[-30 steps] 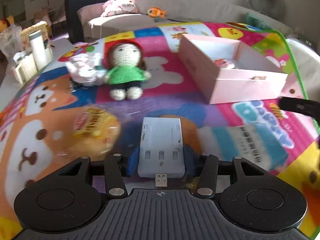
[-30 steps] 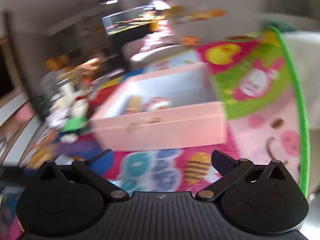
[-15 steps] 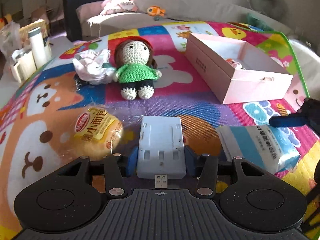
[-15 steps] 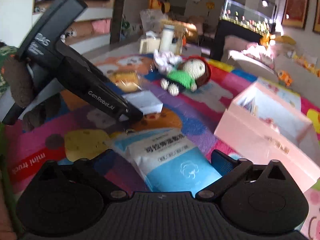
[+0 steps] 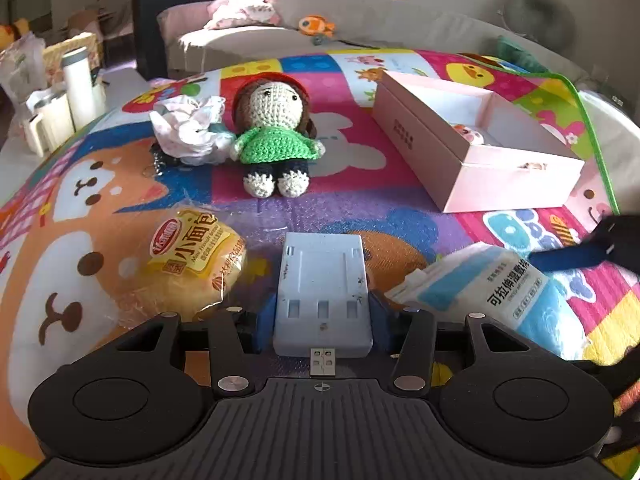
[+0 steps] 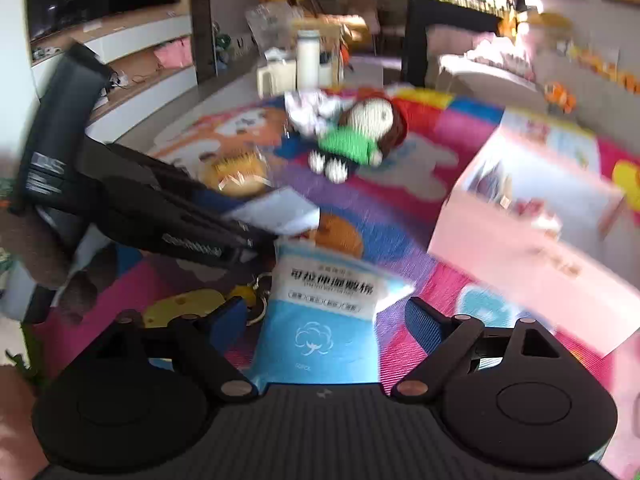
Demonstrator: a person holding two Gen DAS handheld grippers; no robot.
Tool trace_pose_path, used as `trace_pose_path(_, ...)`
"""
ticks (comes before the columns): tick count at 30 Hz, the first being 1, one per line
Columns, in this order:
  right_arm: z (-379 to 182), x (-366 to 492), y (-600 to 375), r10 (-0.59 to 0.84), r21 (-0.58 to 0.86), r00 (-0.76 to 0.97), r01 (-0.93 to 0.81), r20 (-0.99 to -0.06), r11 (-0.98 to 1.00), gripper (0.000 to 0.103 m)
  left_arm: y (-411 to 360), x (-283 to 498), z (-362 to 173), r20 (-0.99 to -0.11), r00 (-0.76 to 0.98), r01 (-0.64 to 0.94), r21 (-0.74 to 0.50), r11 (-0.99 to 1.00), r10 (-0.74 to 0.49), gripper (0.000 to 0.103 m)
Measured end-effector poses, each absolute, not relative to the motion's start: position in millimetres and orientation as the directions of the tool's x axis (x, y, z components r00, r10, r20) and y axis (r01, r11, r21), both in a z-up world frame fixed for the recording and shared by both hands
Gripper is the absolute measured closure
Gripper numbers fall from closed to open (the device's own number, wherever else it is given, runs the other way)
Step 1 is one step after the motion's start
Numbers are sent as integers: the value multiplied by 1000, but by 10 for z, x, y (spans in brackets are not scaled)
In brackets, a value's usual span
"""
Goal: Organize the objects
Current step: 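Grasp the white charger with the left gripper while the right gripper grasps the blue cotton pack, then carry the charger and cotton pack into the pink box and release both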
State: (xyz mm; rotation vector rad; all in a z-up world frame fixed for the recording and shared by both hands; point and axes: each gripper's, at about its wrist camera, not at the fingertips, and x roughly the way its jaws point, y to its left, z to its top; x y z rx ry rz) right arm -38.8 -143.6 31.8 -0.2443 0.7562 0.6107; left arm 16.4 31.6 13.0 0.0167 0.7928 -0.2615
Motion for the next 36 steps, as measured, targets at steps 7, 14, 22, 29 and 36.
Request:
trace_pose_path(7, 365, -503, -1539, 446, 30, 547, -609, -708, 793, 50, 235, 61, 137, -713, 671, 278, -14, 961, -205, 50)
trace_pose_path(14, 884, -819, -2140, 468, 62, 674, -533, -572, 844, 50, 265, -241, 598, -669, 663, 349, -121, 929, -336, 50)
trace_pose_path(22, 1252, -903, -3045, 330, 161, 876, -290, -351, 943, 50, -183, 108, 1687, -491, 702, 450, -255, 856, -515, 51)
trace_pose_path(29, 1027, -852, -3366, 247, 208, 898, -180, -364, 961, 50, -1194, 1326, 1192, -530, 543, 405, -515, 756, -652, 51)
trace_pose_path(36, 875, -757, -3543, 176, 152, 884, -120, -433, 981, 50, -1655, 1862, 259, -704, 470, 170, -519, 838, -532, 50)
